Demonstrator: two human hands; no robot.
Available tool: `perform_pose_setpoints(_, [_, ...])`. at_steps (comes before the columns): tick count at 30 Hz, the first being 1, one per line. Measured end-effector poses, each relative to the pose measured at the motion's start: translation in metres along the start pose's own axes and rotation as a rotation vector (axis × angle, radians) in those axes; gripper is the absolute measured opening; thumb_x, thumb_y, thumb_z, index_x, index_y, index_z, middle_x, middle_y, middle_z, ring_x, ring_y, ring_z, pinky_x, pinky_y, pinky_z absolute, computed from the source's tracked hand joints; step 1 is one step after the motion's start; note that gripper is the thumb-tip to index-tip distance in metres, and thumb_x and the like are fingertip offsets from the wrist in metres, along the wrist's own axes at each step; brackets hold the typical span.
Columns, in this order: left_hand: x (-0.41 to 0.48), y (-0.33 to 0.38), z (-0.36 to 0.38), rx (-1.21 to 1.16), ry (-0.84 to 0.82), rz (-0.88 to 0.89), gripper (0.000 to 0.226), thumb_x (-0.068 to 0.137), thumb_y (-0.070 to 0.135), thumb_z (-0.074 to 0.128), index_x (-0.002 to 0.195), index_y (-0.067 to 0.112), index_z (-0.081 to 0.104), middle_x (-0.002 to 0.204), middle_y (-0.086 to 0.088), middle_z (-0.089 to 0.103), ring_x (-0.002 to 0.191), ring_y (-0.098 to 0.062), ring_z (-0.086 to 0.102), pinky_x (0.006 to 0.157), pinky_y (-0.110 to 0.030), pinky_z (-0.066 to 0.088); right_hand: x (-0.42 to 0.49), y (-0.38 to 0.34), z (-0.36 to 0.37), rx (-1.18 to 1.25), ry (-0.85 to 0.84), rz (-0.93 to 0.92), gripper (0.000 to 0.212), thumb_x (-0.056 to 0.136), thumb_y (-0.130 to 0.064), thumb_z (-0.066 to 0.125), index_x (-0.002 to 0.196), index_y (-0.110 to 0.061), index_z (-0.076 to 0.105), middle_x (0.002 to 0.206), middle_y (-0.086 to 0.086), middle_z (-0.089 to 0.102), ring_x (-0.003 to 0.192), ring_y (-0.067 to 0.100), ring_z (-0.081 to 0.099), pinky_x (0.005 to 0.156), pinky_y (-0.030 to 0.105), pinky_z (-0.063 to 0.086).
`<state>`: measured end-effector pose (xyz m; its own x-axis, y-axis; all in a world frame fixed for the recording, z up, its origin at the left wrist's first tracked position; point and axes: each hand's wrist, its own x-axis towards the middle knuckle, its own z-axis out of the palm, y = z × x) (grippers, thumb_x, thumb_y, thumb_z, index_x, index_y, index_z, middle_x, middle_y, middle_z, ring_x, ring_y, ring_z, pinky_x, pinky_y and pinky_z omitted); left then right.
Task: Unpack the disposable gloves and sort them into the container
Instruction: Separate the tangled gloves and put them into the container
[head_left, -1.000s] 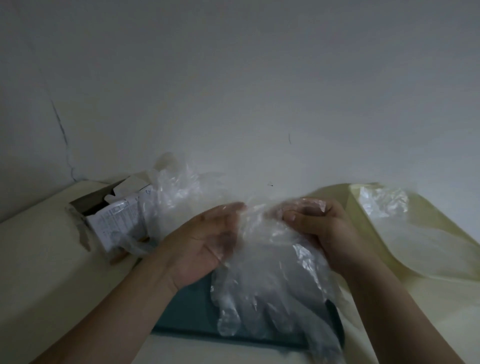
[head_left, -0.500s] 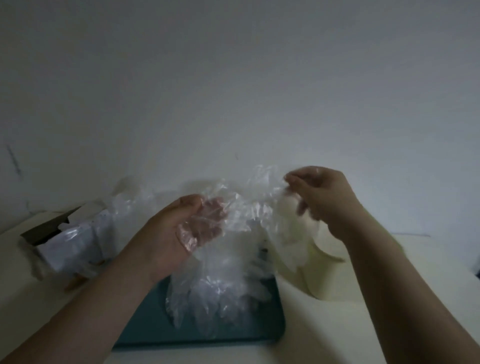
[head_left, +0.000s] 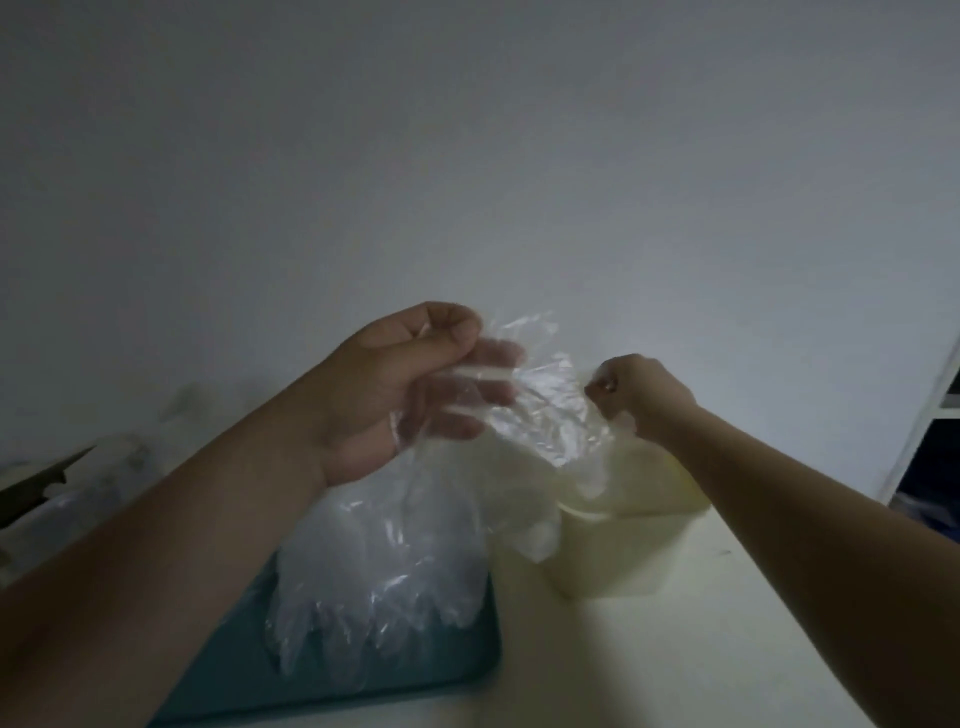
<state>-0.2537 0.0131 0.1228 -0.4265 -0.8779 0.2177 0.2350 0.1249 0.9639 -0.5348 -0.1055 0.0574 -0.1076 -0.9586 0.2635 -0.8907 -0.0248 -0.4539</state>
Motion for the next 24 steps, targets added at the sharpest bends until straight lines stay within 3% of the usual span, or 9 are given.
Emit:
perform_pose_setpoints(2, [0.016,0.000,0.011,0.030,0.017,-0.001,0.008,0.095,0.021,0.061,0.101,0.017,0.058,0.105,-0.009,0.078,0.081,-0.024,0.077,0.053,-0.027,0.059,0.003,-0.001,0.000,0.009,-0.051,0.012,0.019,0.095,-0.014,0.056,0.081,-0.023,0.065,0.089,-0.003,0.065,0.095,0.027,0.062,0.081,0.030,0.045])
perform_pose_setpoints(3, [0.026,-0.003,0.013,0.044,0.040,-0.006,0.006,0.097,0.019,0.061,0.102,0.017,0.058,0.103,-0.009,0.079,0.081,-0.024,0.077,0.053,-0.027,0.059,0.005,0.000,-0.001,0.054,-0.044,0.012,0.016,0.097,-0.014,0.055,0.099,-0.017,0.071,0.104,0.005,0.069,0.105,0.029,0.063,0.089,0.033,0.047])
perform_pose_setpoints(6, [0.061,-0.018,0.016,0.065,0.123,-0.032,0.002,0.102,0.017,0.063,0.102,0.018,0.061,0.100,-0.010,0.080,0.077,-0.023,0.077,0.054,-0.027,0.057,0.004,0.002,-0.015,0.244,0.060,0.019,0.042,0.095,-0.008,0.061,0.137,-0.008,0.061,0.131,0.020,0.063,0.107,0.035,0.063,0.093,0.038,0.050])
perform_pose_setpoints(8, [0.088,-0.033,0.020,0.065,0.187,-0.049,0.005,0.102,0.016,0.065,0.099,0.018,0.063,0.097,-0.010,0.080,0.071,-0.022,0.077,0.051,-0.025,0.055,-0.002,0.010,-0.027,0.376,0.088,0.054,0.050,0.092,-0.019,0.073,0.140,-0.011,0.060,0.131,0.017,0.062,0.094,0.029,0.063,0.083,0.033,0.049])
perform_pose_setpoints(11, [0.128,-0.056,0.030,0.133,0.269,-0.067,0.007,0.102,0.012,0.067,0.097,0.016,0.064,0.091,-0.012,0.079,0.063,-0.022,0.074,0.047,-0.024,0.052,-0.015,0.021,-0.042,0.470,0.049,0.111,0.054,0.094,-0.037,0.072,0.141,-0.015,0.059,0.136,0.013,0.062,0.106,0.025,0.063,0.087,0.031,0.047])
perform_pose_setpoints(15, [0.164,-0.093,0.042,0.272,0.355,-0.085,0.005,0.101,0.005,0.063,0.097,0.007,0.065,0.080,-0.016,0.075,0.054,-0.023,0.069,0.045,-0.028,0.055,-0.035,0.024,-0.053,0.456,0.020,0.029,0.041,0.106,-0.028,0.053,0.145,-0.019,0.055,0.143,0.004,0.059,0.117,0.014,0.055,0.095,0.029,0.041])
perform_pose_setpoints(20, [0.197,-0.133,0.036,0.567,0.513,-0.127,0.019,0.089,0.005,0.057,0.075,0.010,0.068,0.080,-0.011,0.077,0.073,-0.032,0.075,0.074,-0.041,0.066,-0.059,0.004,-0.048,0.180,-0.049,-0.211,0.050,0.107,-0.041,0.045,0.154,-0.023,0.045,0.157,-0.001,0.047,0.140,0.014,0.045,0.109,0.024,0.031])
perform_pose_setpoints(22, [0.204,-0.138,0.034,0.605,0.524,-0.134,0.019,0.086,0.004,0.060,0.070,0.015,0.064,0.091,-0.008,0.076,0.087,-0.030,0.072,0.083,-0.034,0.061,-0.065,-0.008,-0.039,0.054,-0.209,-0.263,0.058,0.105,-0.048,0.045,0.159,-0.027,0.035,0.163,-0.004,0.038,0.147,0.016,0.038,0.114,0.028,0.029])
perform_pose_setpoints(24, [0.203,-0.137,0.033,0.579,0.505,-0.111,0.013,0.089,0.009,0.065,0.083,0.020,0.066,0.101,-0.003,0.072,0.095,-0.027,0.070,0.088,-0.032,0.058,-0.064,-0.016,-0.025,-0.101,-0.406,-0.234,0.067,0.104,-0.053,0.045,0.163,-0.029,0.023,0.168,-0.003,0.028,0.153,0.019,0.030,0.121,0.034,0.025])
